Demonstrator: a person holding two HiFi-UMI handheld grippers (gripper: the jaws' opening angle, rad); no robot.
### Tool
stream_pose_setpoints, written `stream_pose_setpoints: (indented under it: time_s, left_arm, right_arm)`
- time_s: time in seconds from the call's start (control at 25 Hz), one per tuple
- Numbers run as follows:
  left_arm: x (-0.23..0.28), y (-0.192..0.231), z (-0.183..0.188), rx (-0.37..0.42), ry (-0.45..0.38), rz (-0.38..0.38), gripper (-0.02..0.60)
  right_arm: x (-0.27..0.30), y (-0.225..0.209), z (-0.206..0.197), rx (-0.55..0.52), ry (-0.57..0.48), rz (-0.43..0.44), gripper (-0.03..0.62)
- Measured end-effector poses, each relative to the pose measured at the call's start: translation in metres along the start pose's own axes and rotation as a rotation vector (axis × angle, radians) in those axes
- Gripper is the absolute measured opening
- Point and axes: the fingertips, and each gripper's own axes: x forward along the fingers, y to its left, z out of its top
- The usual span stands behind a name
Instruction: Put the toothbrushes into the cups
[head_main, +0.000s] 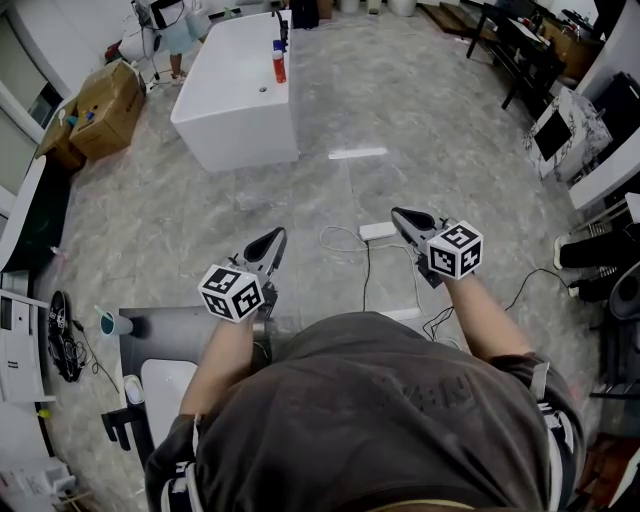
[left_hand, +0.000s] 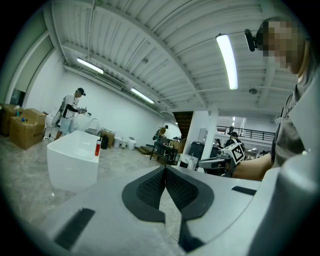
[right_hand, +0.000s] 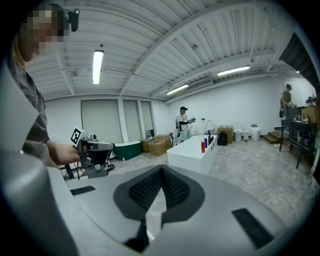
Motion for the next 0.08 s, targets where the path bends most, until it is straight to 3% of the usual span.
stream_pose_setpoints:
  time_s: [0.08]
  left_arm:
    - [-0.0019, -0.0004, -0.0002, -0.001, -0.001, 0.0, 0.006]
  right_arm:
    - [0.0001, 0.0023, 0.0003, -0.001, 0.0, 0.001, -0.011]
